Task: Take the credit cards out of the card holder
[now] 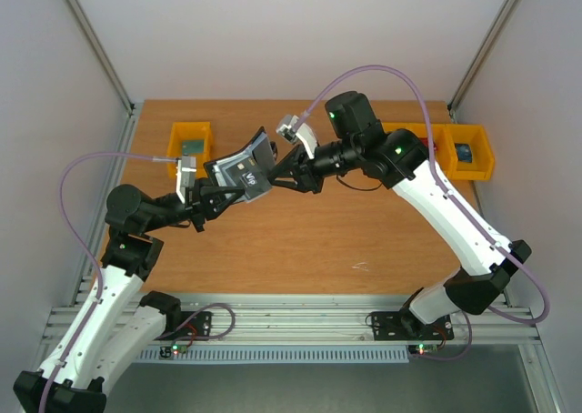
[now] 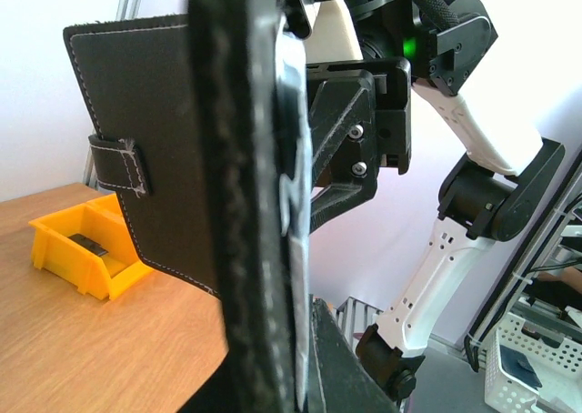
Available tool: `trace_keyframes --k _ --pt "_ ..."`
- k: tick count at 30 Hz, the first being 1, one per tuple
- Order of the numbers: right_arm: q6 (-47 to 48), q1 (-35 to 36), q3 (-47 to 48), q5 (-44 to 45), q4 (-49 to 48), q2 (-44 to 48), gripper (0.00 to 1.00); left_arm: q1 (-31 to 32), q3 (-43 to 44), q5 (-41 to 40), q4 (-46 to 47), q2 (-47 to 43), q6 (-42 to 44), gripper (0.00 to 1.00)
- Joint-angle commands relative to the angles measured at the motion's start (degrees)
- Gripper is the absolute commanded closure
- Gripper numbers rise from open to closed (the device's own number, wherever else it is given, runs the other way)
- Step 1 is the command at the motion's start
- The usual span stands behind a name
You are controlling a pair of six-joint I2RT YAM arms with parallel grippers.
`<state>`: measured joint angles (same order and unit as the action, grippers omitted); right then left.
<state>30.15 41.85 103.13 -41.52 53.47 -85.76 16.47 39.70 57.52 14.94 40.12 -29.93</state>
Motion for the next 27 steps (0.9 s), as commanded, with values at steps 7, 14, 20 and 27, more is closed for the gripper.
trace_keyframes --k 7,14,20,27 --pt "2.3 0.4 1.7 -5.7 1.5 1.6 0.71 0.0 0.1 0.1 2.8 -0.4 0.9 1.0" --pt "2.7 0.4 1.6 -7.9 1.7 1.1 0.65 0.0 0.1 0.2 2.7 -0.5 1.0 1.0" --pt "4.1 0.0 1.4 -4.2 3.0 2.8 0.61 0.0 0.1 0.3 2.7 -0.8 1.1 1.0" --pt "4.2 -0.2 1.6 -3.7 3.7 3.2 0.61 0.0 0.0 0.3 2.6 -0.9 1.1 1.0"
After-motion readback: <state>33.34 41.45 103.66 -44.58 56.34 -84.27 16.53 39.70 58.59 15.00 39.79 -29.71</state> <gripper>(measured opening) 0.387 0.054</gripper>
